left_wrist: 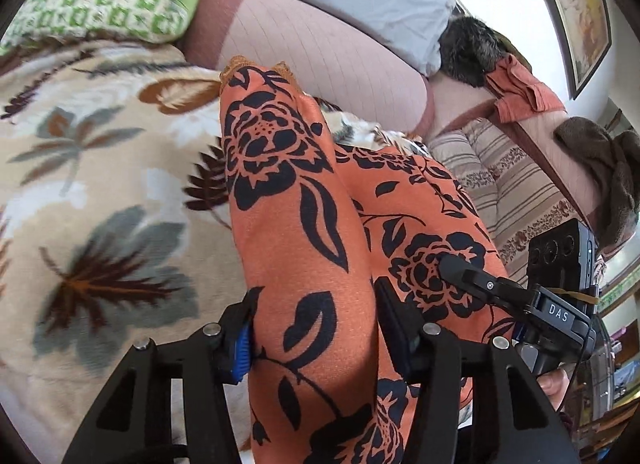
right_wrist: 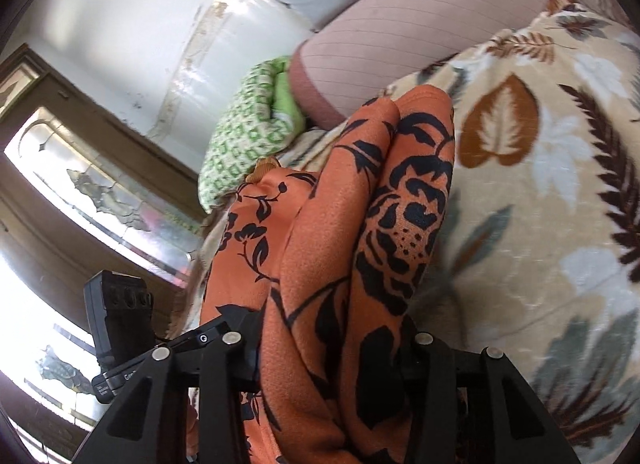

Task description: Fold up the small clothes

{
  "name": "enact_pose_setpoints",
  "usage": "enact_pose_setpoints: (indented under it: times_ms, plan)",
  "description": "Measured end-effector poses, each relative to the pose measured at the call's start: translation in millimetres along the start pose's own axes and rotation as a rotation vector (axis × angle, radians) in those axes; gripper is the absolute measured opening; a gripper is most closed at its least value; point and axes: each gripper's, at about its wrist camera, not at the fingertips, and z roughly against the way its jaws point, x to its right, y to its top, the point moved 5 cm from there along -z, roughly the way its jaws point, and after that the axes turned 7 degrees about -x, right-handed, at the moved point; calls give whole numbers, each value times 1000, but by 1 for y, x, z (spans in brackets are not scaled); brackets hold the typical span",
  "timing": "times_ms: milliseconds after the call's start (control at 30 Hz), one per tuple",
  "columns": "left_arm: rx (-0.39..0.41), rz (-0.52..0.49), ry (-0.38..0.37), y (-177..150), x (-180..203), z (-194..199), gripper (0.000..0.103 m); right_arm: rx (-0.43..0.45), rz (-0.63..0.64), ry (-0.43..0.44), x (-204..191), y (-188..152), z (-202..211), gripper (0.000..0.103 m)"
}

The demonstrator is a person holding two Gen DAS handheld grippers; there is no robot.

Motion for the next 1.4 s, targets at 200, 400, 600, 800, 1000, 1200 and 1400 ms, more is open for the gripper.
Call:
enact_pose_setpoints:
  times_ms: [200, 400, 600, 800, 1000, 1200, 1400]
  plan:
    - [21, 20, 55, -8, -20, 22, 55, -29, 22, 37, -24, -11, -20, 46]
    - [8, 35, 75, -17, -33, 20, 55, -58, 22, 39, -38, -19, -42, 46]
    - [-75, 32, 135, -32, -40, -4, 55, -104, -18, -13, -22, -25, -55, 46]
    - [-101, 75, 184, -42, -52, -9, 64, -211, -124, -107, 11, -36, -72, 52]
    - [25, 9, 297, -35, -47, 25, 65, -151, -159, -154, 23, -26, -47, 57]
    - [138, -94, 443, -27, -32, 38, 71, 174, 3, -234, -6, -7, 16, 59]
    - [29, -104, 574, -41, -47, 5, 75, 9, 57, -111, -25, -20, -30, 34]
